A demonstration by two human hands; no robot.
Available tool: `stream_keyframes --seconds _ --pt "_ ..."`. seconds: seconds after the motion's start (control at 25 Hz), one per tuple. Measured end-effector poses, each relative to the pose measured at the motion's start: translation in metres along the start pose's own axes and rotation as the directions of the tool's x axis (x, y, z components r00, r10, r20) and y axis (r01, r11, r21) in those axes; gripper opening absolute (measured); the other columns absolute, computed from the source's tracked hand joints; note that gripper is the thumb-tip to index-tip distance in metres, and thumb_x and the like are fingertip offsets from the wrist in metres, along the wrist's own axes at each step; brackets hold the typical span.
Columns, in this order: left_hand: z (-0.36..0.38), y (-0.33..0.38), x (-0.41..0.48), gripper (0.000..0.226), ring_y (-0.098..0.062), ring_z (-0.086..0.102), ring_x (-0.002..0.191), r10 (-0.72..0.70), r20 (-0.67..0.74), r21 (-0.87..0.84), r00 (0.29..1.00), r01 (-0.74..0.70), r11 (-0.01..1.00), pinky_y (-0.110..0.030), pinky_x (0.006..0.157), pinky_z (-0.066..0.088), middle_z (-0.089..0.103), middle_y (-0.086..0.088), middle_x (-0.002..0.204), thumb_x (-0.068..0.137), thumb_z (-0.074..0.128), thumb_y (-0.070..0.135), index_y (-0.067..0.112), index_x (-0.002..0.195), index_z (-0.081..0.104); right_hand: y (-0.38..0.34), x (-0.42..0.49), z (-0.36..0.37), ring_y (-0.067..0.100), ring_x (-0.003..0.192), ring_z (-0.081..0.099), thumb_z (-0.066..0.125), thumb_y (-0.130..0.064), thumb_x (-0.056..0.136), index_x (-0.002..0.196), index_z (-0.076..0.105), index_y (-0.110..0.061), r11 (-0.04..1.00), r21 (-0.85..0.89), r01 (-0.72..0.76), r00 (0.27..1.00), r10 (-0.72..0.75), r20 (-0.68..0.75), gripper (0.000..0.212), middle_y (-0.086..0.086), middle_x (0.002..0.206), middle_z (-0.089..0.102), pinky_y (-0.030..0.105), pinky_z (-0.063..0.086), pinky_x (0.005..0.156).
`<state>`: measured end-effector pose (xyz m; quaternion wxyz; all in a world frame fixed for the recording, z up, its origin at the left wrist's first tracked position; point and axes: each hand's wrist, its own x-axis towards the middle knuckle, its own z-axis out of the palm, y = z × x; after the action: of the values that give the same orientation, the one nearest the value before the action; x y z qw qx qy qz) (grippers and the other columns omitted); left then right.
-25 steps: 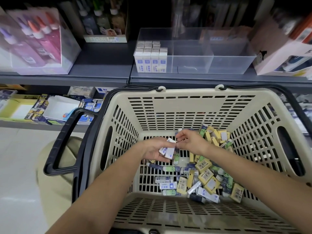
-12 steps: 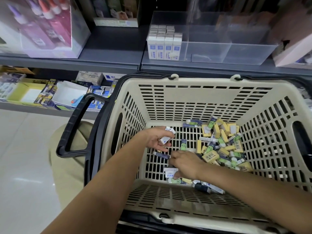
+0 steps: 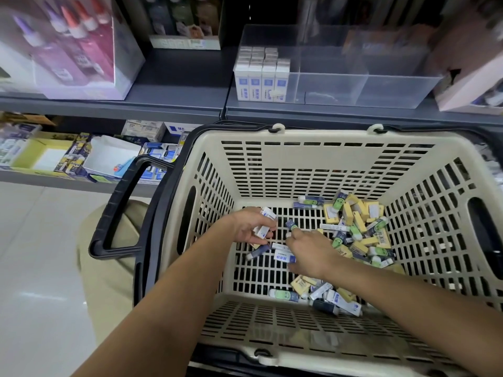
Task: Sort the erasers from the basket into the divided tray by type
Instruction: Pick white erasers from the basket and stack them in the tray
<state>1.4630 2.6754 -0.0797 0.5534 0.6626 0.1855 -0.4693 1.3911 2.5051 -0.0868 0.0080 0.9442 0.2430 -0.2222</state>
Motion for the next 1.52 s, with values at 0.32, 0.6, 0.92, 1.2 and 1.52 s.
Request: stream_keyframes --seconds 0.32,0.6,0.92,1.2,1.52 --pt "0.015 0.006 -0.006 0.034 -0.012 0.067 0.085 0.126 0.18 -0.252 0.976 -0.078 0.965 -0.027 0.069 0.054 0.068 0.0 0.098 0.076 0.074 0.03 0.016 0.105 0.064 0.015 0.013 -0.042 0.008 0.059 0.05 0.069 -0.034 0.078 0.074 0.057 -0.023 0.612 0.779 -0.136 0.905 0.396 -0.153 0.016 -0.007 0.066 0.054 0.023 0.036 0.05" --pt "0.02 0.006 -0.001 0.04 -0.018 0.069 0.083 0.095 0.096 -0.199 0.991 -0.075 0.977 -0.032 0.062 0.057 0.072 -0.005 0.093 0.076 0.076 0.024 0.014 0.108 0.053 0.062 -0.018 -0.053 0.007 0.082 0.062 0.07 -0.03 0.08 0.09 0.069 -0.019 0.736 0.649 -0.194 0.98 0.116 0.162 0.014 -0.01 0.086 0.066 0.026 0.052 0.079" --pt "0.03 0.008 -0.001 0.035 -0.013 0.069 0.071 0.09 0.12 -0.134 0.989 -0.074 0.988 -0.029 0.059 0.056 0.069 -0.003 0.086 0.075 0.078 0.021 0.016 0.1 0.055 0.031 -0.023 -0.016 0.024 0.11 0.047 0.068 -0.046 0.076 0.13 0.04 -0.024 0.997 -0.059 0.043 0.968 -0.027 0.25 0.066 0.005 0.118 0.047 0.037 0.037 0.088" --pt "0.017 0.008 -0.005 0.027 -0.014 0.07 0.077 0.073 0.162 -0.1 0.984 -0.057 0.993 -0.031 0.063 0.056 0.074 -0.002 0.083 0.081 0.071 0.019 0.01 0.104 0.061 0.031 -0.02 -0.032 0.016 0.075 0.059 0.067 -0.02 0.081 0.1 0.057 -0.02 0.789 0.581 -0.2 0.98 0.175 0.1 0.021 -0.005 0.086 0.059 0.028 0.051 0.062" --pt "0.022 0.01 -0.012 0.032 -0.016 0.07 0.081 0.067 0.283 -0.128 0.957 -0.032 0.991 -0.034 0.066 0.058 0.073 -0.001 0.087 0.075 0.075 0.018 0.015 0.104 0.062 0.034 -0.008 -0.064 0.012 0.06 0.065 0.068 -0.011 0.082 0.1 0.063 -0.004 0.023 0.988 -0.151 0.921 0.365 0.132 0.02 0.009 0.072 0.068 0.02 0.055 0.06"
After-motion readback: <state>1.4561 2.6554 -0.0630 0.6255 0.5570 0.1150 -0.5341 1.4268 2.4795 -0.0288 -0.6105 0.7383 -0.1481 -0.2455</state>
